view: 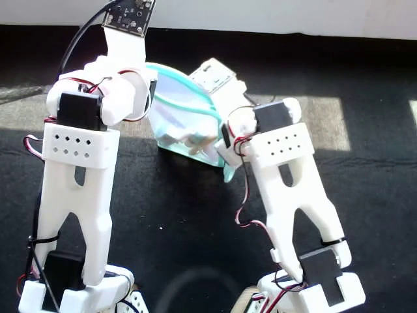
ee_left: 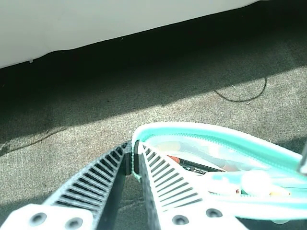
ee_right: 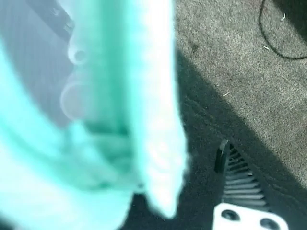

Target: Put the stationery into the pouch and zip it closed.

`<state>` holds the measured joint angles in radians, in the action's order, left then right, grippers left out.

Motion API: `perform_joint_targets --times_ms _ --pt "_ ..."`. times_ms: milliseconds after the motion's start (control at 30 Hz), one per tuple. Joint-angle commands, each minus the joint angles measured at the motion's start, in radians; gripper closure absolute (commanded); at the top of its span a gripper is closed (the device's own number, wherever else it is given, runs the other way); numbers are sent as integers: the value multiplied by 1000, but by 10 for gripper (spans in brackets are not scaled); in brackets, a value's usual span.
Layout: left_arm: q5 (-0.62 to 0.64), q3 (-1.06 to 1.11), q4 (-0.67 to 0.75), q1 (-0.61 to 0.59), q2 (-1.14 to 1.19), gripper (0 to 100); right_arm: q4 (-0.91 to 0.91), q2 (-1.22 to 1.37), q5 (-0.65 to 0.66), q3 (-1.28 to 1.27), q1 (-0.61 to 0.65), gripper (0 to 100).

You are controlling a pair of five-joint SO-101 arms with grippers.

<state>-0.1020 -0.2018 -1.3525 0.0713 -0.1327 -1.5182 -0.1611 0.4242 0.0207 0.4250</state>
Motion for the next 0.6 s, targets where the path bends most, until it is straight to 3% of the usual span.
perform_joint_targets --times_ms 0,267,433,567 --pt "-2 24 -2 -12 18 988 27 -13 -52 7 35 757" --pt "-2 24 -2 -12 18 988 54 -7 -58 38 31 768" --pt "-2 38 -2 -12 18 988 56 -42 -63 101 31 974" --pt "-2 67 5 -12 18 988 47 -120 -63 153 36 995"
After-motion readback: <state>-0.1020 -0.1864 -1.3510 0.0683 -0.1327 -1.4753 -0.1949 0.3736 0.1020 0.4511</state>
